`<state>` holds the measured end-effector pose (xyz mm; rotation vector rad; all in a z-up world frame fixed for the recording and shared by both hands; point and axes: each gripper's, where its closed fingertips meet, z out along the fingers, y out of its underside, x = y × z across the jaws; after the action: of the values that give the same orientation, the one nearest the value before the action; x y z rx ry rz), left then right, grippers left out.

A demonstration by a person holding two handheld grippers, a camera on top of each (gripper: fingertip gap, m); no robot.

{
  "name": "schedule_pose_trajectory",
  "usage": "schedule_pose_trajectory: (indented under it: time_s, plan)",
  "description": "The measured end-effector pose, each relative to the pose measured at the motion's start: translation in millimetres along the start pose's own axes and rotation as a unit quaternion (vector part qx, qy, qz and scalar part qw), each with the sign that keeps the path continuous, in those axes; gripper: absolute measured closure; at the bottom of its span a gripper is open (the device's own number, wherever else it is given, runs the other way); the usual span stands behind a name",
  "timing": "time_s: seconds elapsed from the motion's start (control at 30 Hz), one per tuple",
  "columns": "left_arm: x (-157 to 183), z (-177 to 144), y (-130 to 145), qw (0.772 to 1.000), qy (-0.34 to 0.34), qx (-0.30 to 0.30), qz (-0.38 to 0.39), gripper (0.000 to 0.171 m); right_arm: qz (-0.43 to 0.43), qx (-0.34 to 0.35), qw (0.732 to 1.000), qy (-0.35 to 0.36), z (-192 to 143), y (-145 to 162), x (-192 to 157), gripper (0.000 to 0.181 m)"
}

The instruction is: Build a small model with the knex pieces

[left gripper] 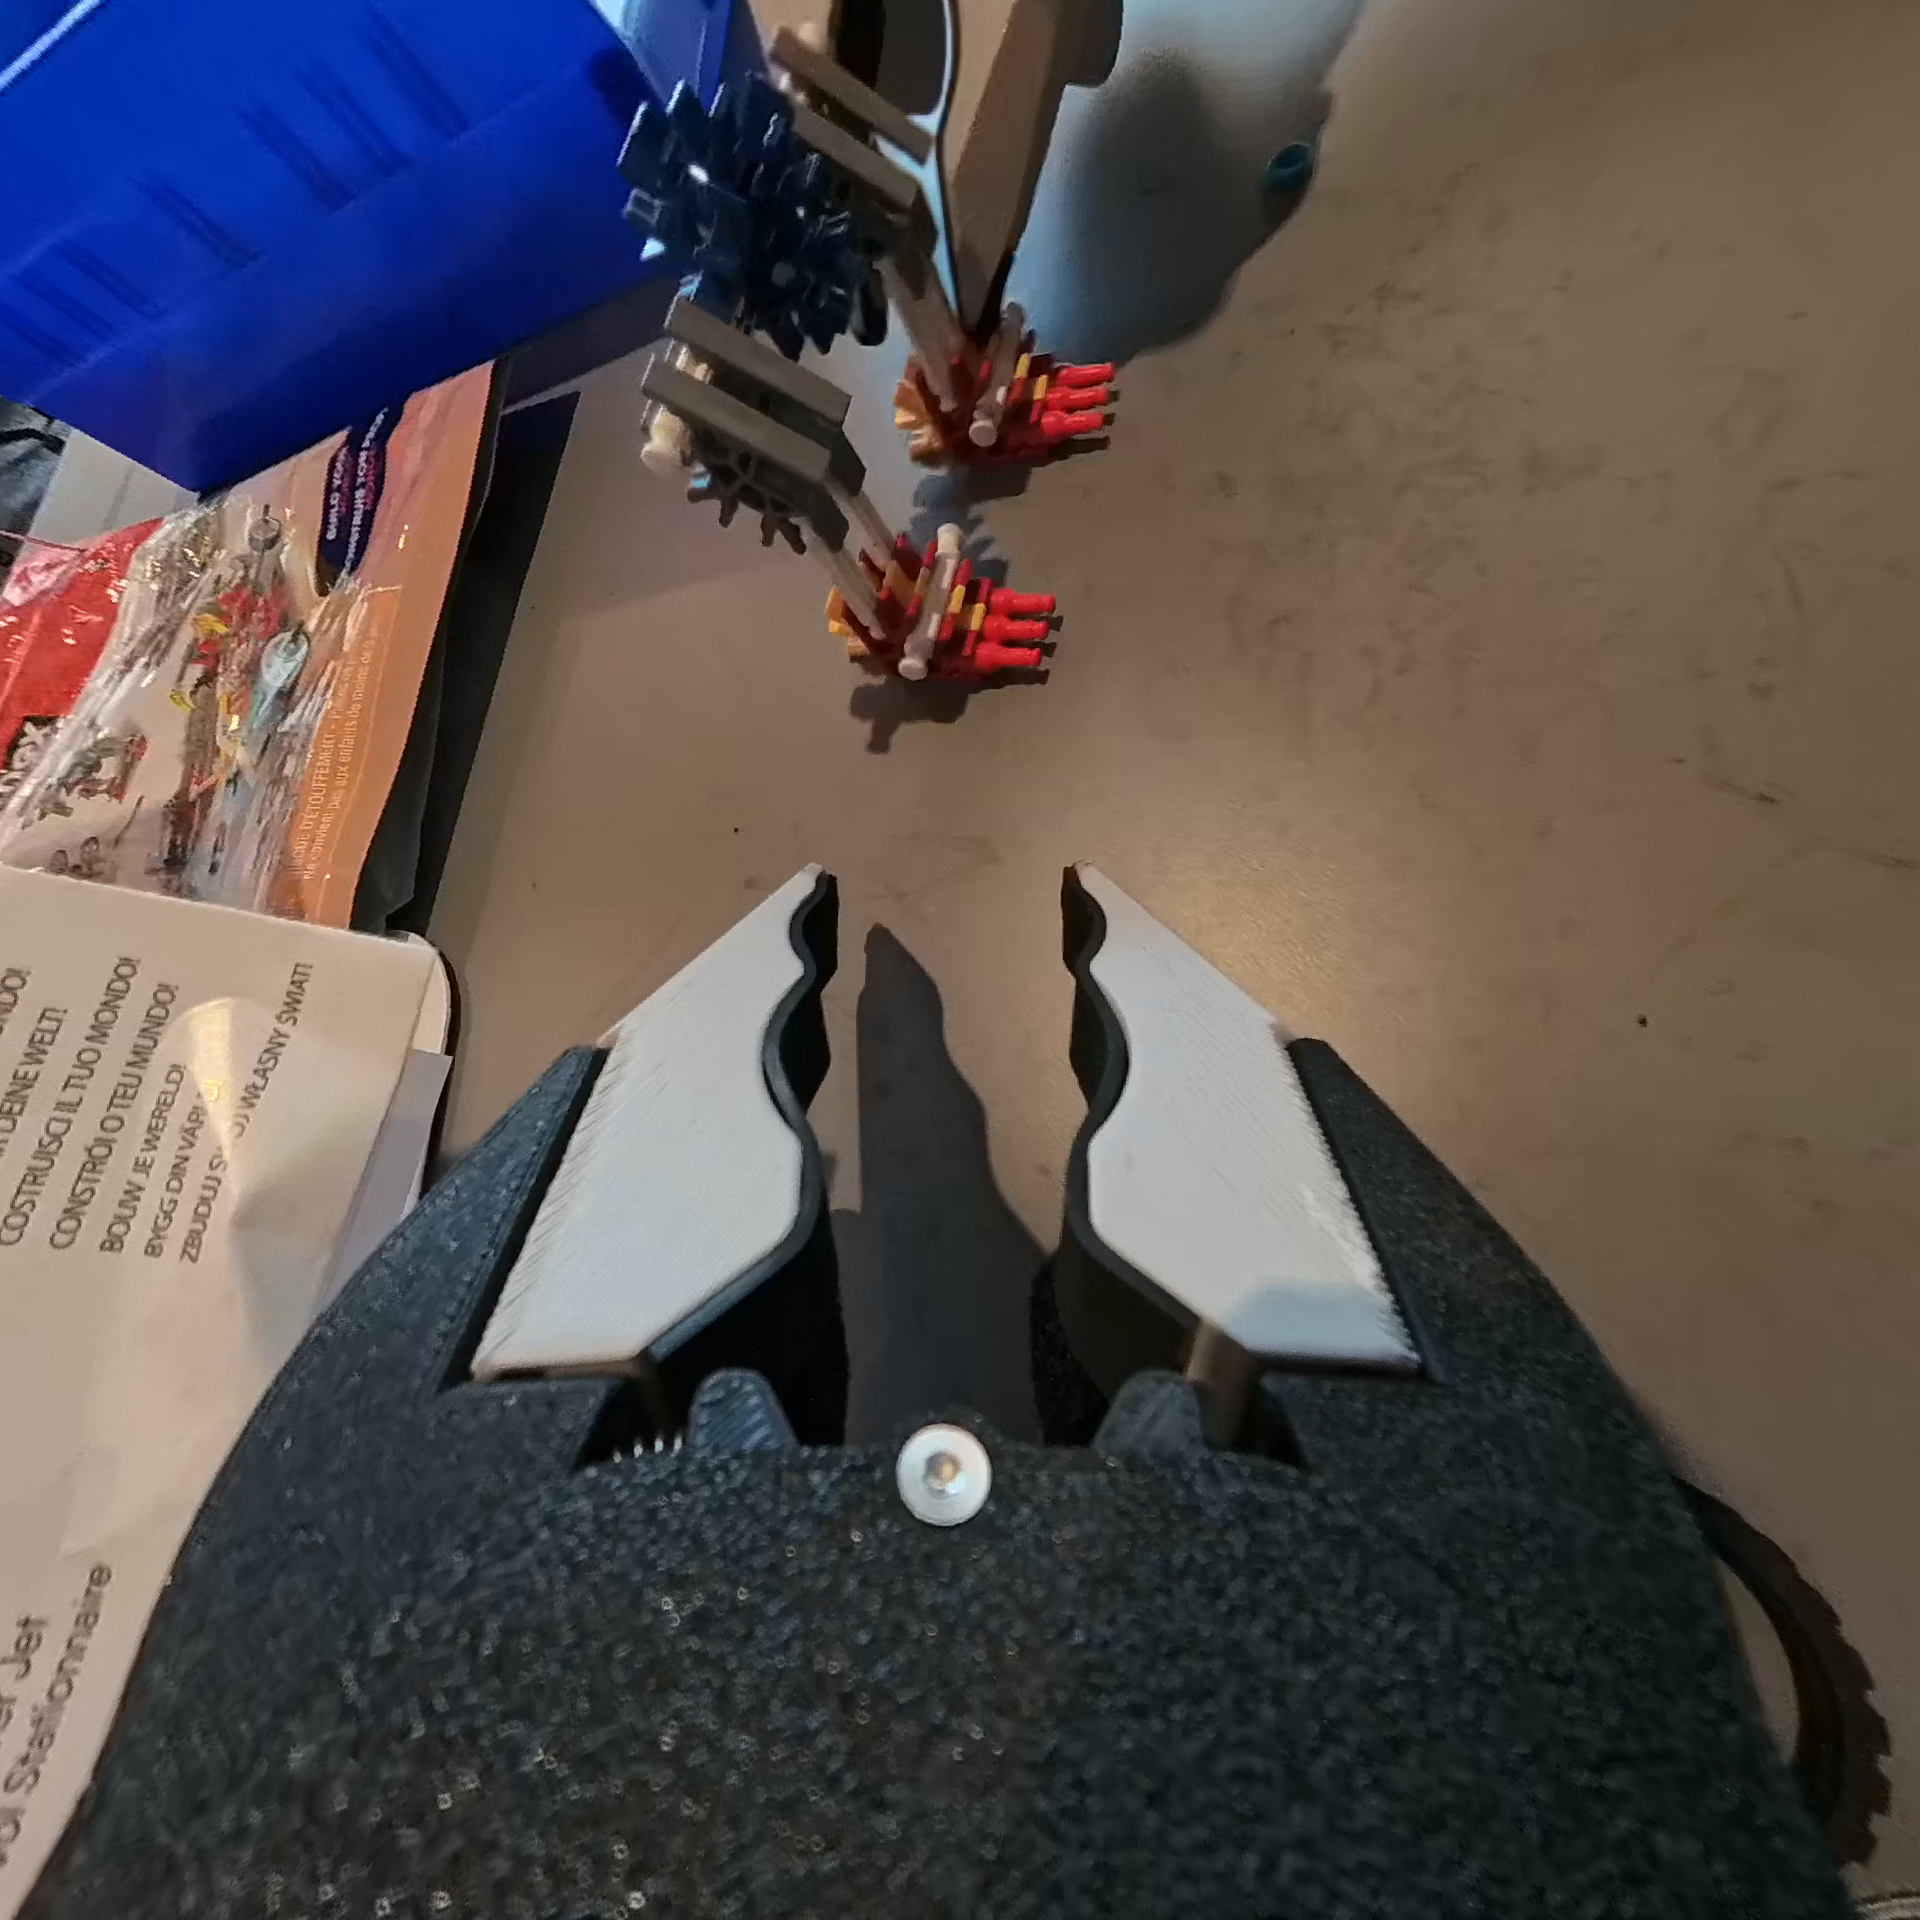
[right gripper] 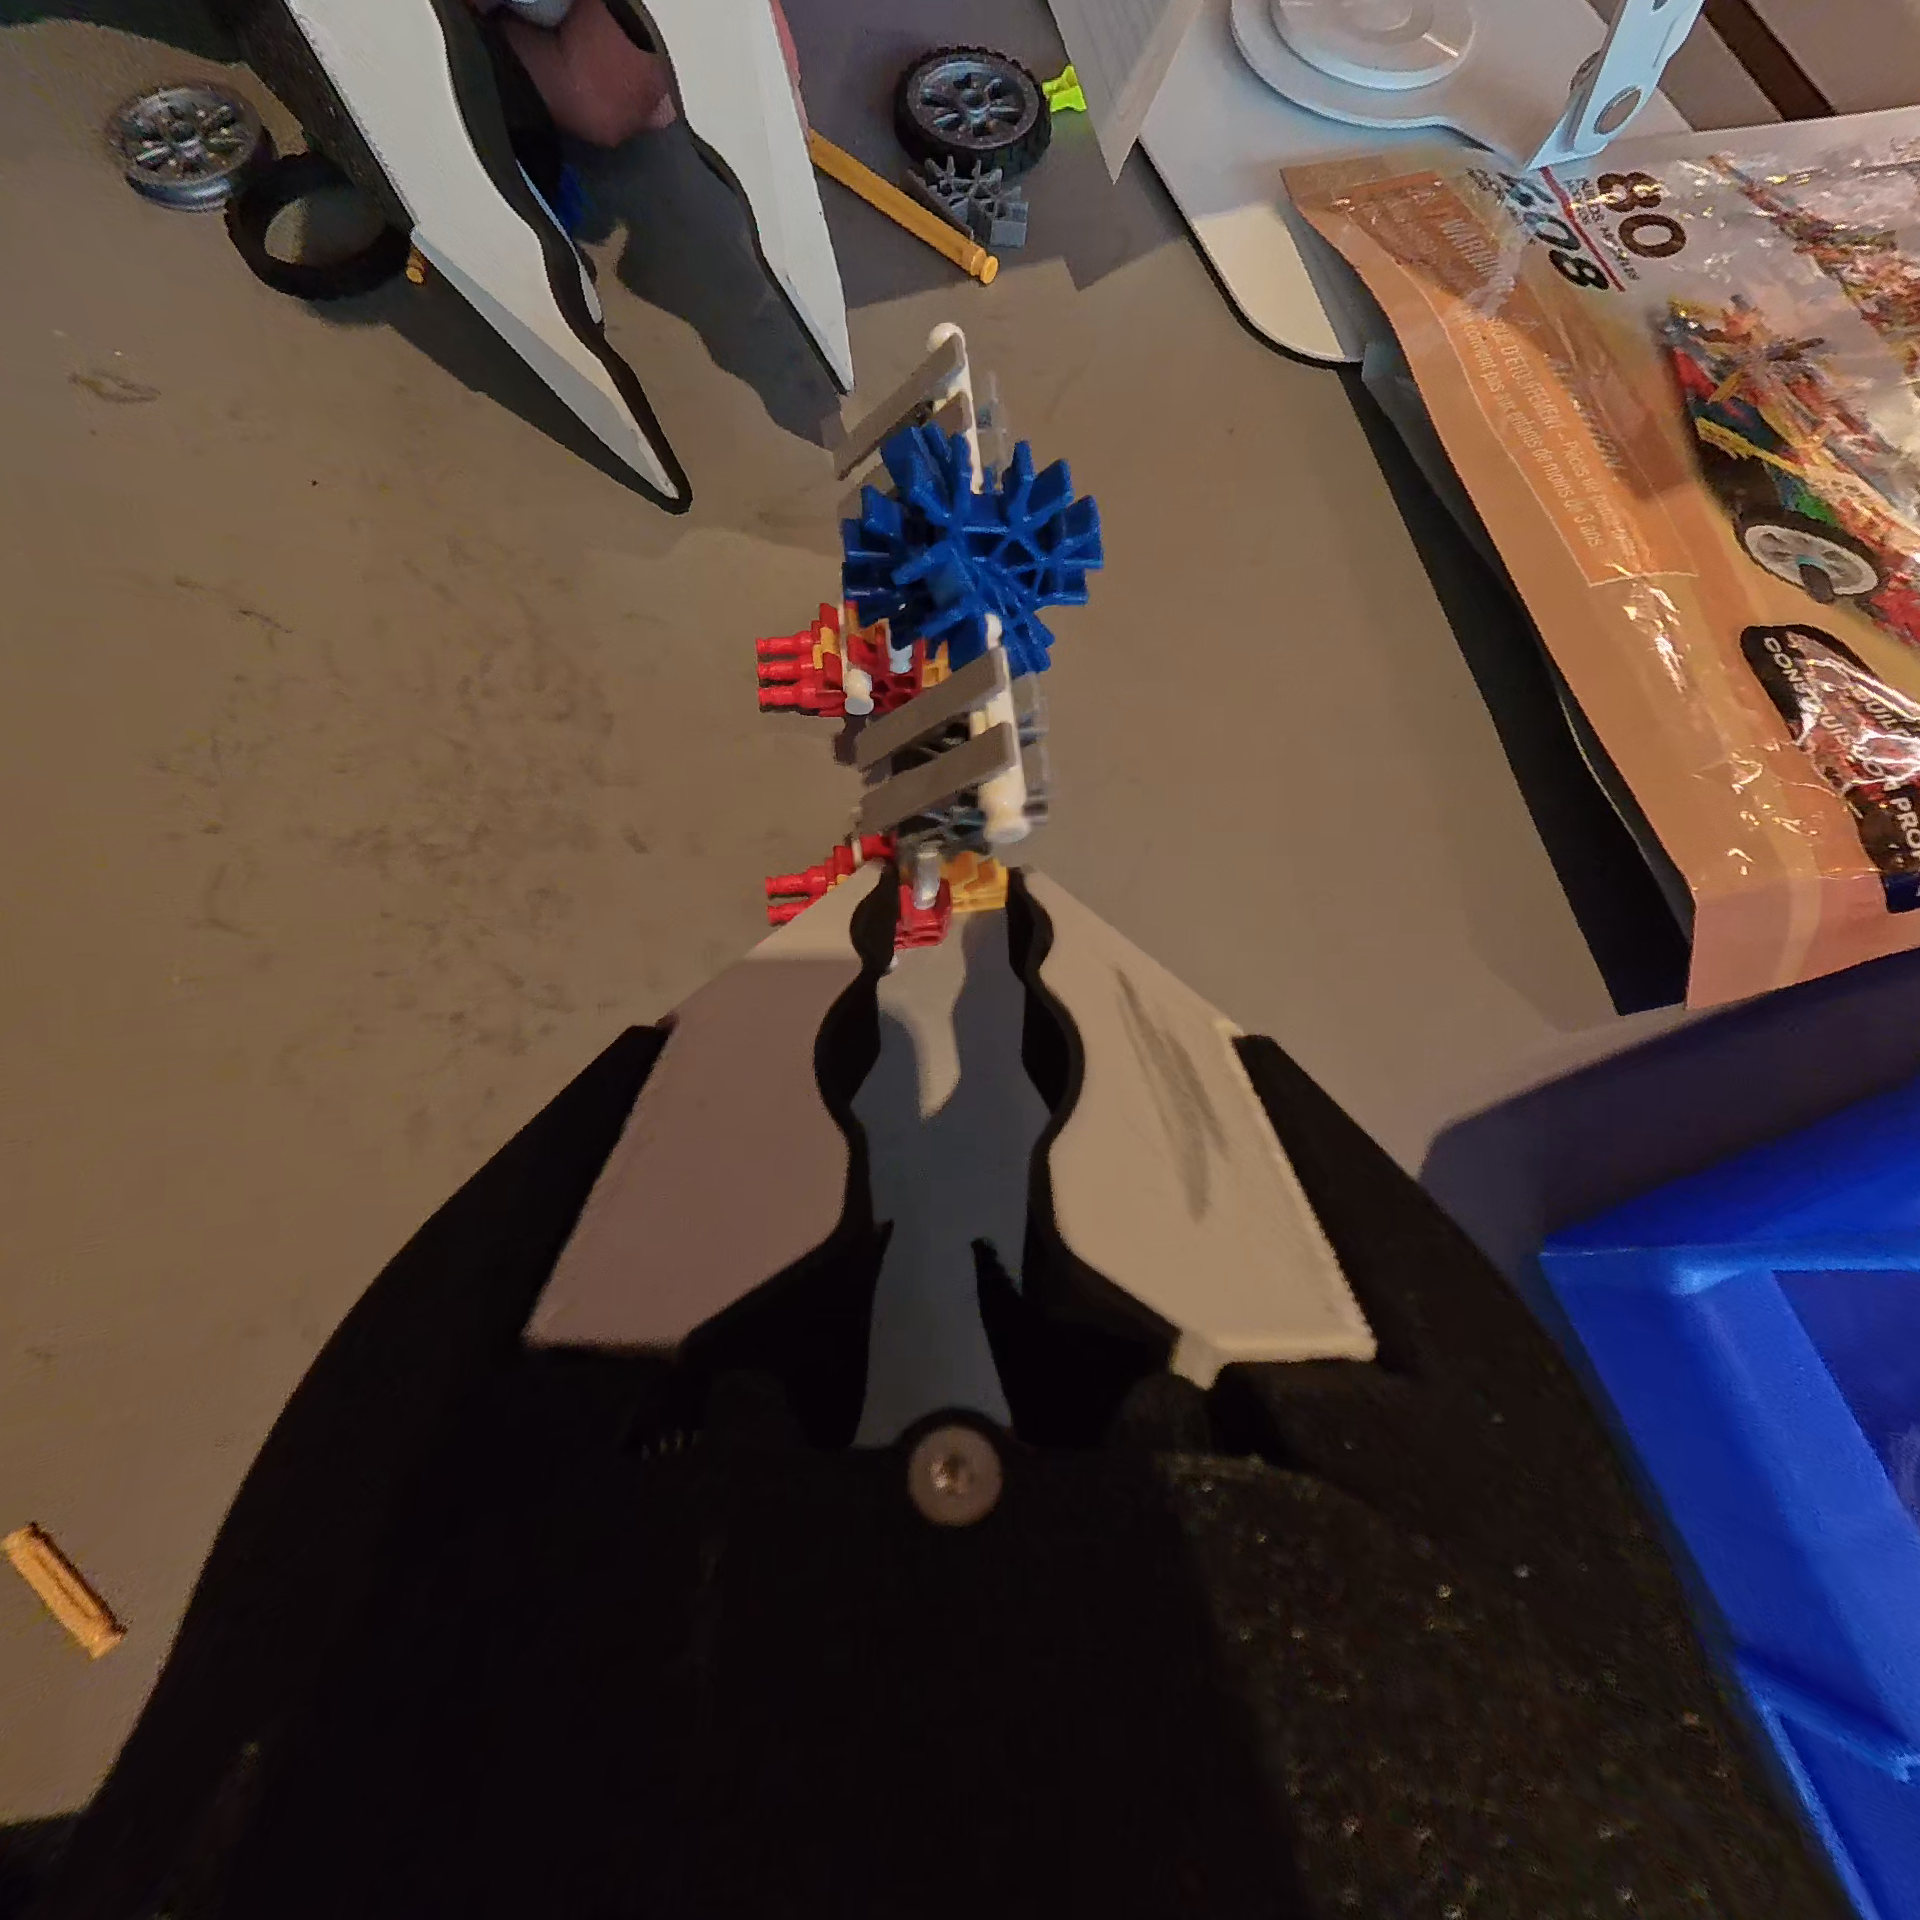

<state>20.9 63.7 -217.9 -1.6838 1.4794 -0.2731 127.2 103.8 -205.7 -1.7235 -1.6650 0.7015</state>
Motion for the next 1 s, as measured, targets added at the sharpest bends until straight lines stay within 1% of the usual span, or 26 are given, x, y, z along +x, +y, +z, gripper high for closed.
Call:
schedule_pose_trajectory:
  time_s: [0.07, 0.17, 0.4, 0.5, 0.53, 0.57, 0.63, 0.7, 0.77, 0.83, 0.9, 0.93, 1.0]
  plan:
    - [-0.6, 0.4, 0.1, 1.000, 0.004, 0.000, -0.005, 0.128, -0.003, 0.002, 1.000, 0.007, 0.0, 0.0, 2.5, 0.168]
    - [-0.2, 0.8, 0.2, 1.000, 0.009, -0.001, -0.008, 0.128, -0.001, 0.005, 1.000, 0.007, 0.2, -0.1, 3.3, 0.168]
    - [0.5, 1.0, 0.6, 1.000, 0.021, -0.004, -0.016, 0.129, 0.013, 0.009, 1.000, -0.011, -7.5, 5.6, -2.8, 0.152]
    - [2.5, -1.4, 0.1, 1.000, 0.027, -0.009, -0.006, 0.125, 0.019, 0.011, 1.000, 0.008, -13.0, 8.1, -2.7, 0.150]
    - [6.4, -4.3, -1.4, 0.999, 0.036, -0.011, -0.001, 0.118, 0.019, 0.015, 1.000, 0.017, -14.0, 8.2, -3.0, 0.150]
    - [7.9, -7.6, -3.7, 0.999, 0.039, -0.011, -0.004, 0.117, 0.023, 0.019, 0.999, 0.025, -14.8, 8.4, -4.0, 0.148]
    - [14.3, -17.1, -9.8, 0.999, 0.051, -0.006, -0.005, 0.116, 0.036, 0.008, 0.998, 0.055, -15.7, 14.7, -3.0, 0.136]
    - [22.7, -30.5, -19.1, 0.998, 0.061, 0.006, 0.004, 0.116, 0.042, 0.002, 0.995, 0.090, -17.4, 19.6, -1.4, 0.123]
    - [28.7, -48.8, -30.6, 0.998, 0.054, 0.017, 0.027, 0.116, 0.046, 0.007, 0.991, 0.127, -21.7, 19.1, 1.3, 0.109]
    - [29.0, -73.2, -40.6, 0.998, 0.026, 0.022, 0.049, 0.117, 0.043, 0.013, 0.986, 0.159, -29.0, 16.0, 1.6, 0.107]
    - [22.6, -107.5, -42.3, 0.998, -0.010, 0.014, 0.068, 0.119, 0.035, 0.035, 0.977, 0.206, -41.3, 8.4, 6.0, 0.107]
    - [15.8, -128.5, -41.2, 0.997, -0.032, 0.008, 0.072, 0.120, 0.032, 0.049, 0.970, 0.235, -50.1, 3.3, 10.0, 0.107]
    - [-3.9, -176.1, -32.2, 0.994, -0.078, -0.009, 0.069, 0.127, 0.027, 0.088, 0.955, 0.282, -68.5, -10.8, 13.6, 0.107]
